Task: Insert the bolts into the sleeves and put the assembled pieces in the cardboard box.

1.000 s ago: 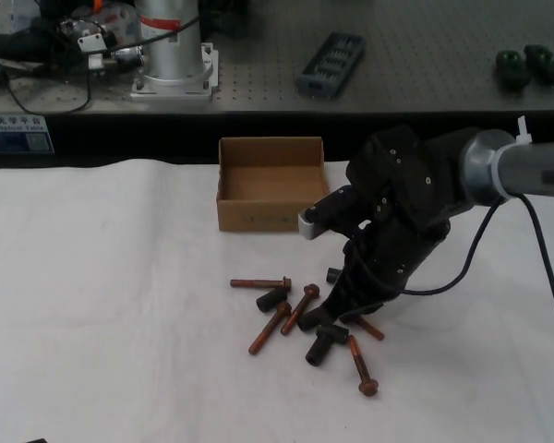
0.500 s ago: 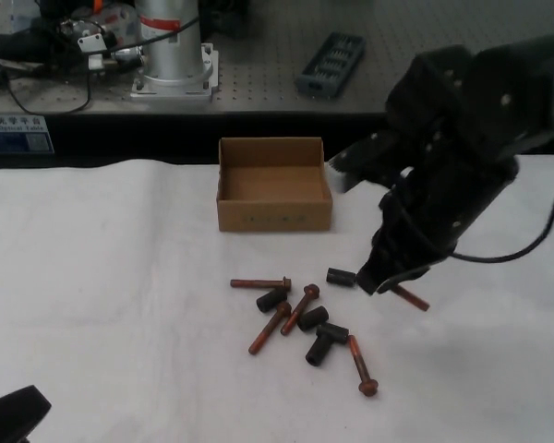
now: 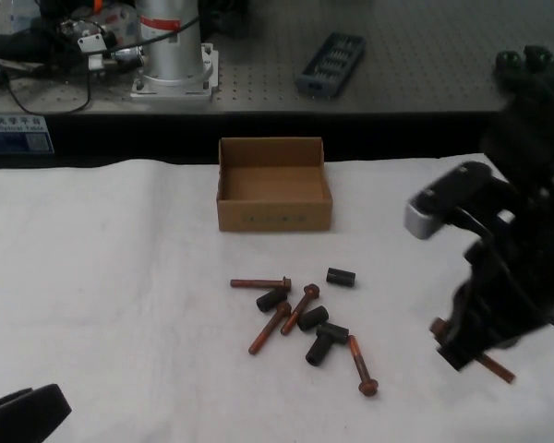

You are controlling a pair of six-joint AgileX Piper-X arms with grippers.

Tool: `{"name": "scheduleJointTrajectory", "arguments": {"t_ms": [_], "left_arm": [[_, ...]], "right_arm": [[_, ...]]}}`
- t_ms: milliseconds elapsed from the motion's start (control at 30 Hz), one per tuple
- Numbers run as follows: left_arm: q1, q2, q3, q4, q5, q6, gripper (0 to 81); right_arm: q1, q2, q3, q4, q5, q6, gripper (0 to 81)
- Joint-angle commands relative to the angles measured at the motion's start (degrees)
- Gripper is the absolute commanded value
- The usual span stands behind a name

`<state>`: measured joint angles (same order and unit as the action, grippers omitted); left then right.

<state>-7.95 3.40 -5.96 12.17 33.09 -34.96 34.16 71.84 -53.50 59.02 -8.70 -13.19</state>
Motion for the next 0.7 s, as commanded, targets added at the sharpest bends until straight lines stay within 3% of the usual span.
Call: {"name": "scheduleJointTrajectory", "arguments": {"t_ms": [0,300,433,667], "left_arm": [[-2.45,7.81,-4.11,-0.71,-0.15,11.84,25.3],[-9.71,34.59,-14.44,-0.71,-3.76,27.4,28.1],[-14.37,49.6,-20.76,-0.71,-9.57,27.74,35.9],[-22.61,71.92,-33.89,-0.71,-13.49,36.72,36.3]], "right_arm": [[0.0,-1.43,0.72,0.28,-1.12,0.6,2.9],[0.0,-13.89,6.42,0.28,-1.28,3.25,2.9],[0.0,-15.93,6.47,0.28,-1.28,3.28,2.9],[0.0,-16.32,6.47,0.28,-1.28,3.28,2.9]]}}
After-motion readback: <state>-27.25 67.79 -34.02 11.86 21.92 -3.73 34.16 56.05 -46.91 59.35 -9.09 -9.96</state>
